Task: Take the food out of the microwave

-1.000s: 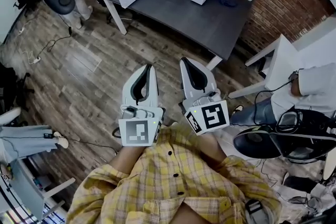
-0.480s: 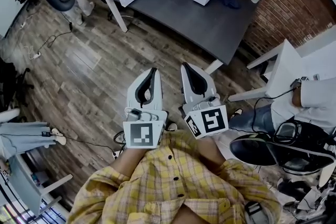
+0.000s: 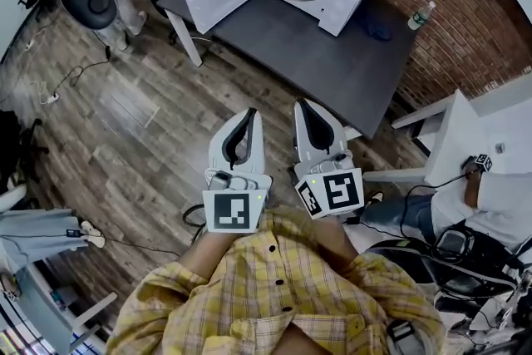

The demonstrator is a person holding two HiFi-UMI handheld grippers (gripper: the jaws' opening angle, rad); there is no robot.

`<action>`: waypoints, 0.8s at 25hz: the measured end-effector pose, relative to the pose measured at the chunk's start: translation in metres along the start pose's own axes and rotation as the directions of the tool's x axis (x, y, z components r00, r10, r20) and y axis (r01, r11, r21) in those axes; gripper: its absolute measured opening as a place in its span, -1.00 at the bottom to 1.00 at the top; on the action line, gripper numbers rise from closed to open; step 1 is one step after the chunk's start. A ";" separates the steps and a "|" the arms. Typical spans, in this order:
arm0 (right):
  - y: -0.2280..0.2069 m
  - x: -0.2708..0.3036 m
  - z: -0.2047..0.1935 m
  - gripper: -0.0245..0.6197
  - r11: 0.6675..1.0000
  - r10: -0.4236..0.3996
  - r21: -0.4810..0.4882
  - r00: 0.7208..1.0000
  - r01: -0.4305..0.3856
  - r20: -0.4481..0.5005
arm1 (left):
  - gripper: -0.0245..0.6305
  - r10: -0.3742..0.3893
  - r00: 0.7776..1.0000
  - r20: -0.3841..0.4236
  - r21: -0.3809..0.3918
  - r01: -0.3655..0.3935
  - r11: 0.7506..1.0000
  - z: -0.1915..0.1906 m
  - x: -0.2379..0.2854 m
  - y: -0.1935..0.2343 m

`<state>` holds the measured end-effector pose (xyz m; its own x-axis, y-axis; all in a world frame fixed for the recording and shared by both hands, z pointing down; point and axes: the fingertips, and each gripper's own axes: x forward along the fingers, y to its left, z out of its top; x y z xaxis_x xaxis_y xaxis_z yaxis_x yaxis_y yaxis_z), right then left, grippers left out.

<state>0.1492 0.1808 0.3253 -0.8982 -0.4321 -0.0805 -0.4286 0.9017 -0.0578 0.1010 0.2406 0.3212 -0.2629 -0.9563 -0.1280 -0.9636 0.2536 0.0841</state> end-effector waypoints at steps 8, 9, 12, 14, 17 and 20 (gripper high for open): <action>-0.011 0.084 0.003 -0.91 0.998 -0.070 -0.008 0.998 0.070 -0.002 | -0.93 -0.069 0.997 -0.027 -0.019 0.069 0.997 -0.001 0.071 0.054; -0.014 0.093 0.003 -0.91 0.997 -0.083 -0.008 0.997 0.083 -0.003 | -0.93 -0.079 0.996 -0.028 -0.023 0.079 0.997 -0.001 0.079 0.059; -0.020 0.115 0.001 -0.91 0.993 -0.119 -0.012 0.993 0.119 -0.005 | -0.93 -0.112 0.993 -0.035 -0.029 0.111 0.993 -0.003 0.099 0.075; -0.021 0.130 -0.001 -0.91 0.990 -0.138 -0.016 0.990 0.138 -0.008 | -0.93 -0.132 0.990 -0.042 -0.029 0.131 0.991 -0.005 0.110 0.085; -0.024 0.150 -0.005 -0.91 0.986 -0.164 -0.014 0.986 0.164 -0.019 | -0.93 -0.163 0.986 -0.042 -0.037 0.161 0.986 -0.007 0.127 0.099; -0.026 0.164 -0.007 -0.91 0.981 -0.192 -0.016 0.981 0.192 -0.029 | -0.93 -0.182 0.982 -0.058 -0.062 0.178 0.982 -0.013 0.139 0.111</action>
<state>0.0125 0.0867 0.3204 -0.8015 -0.5967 -0.0388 -0.5945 0.8022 -0.0559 -0.0413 0.1342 0.3260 -0.0801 -0.9933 -0.0836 -0.9902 0.0697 0.1212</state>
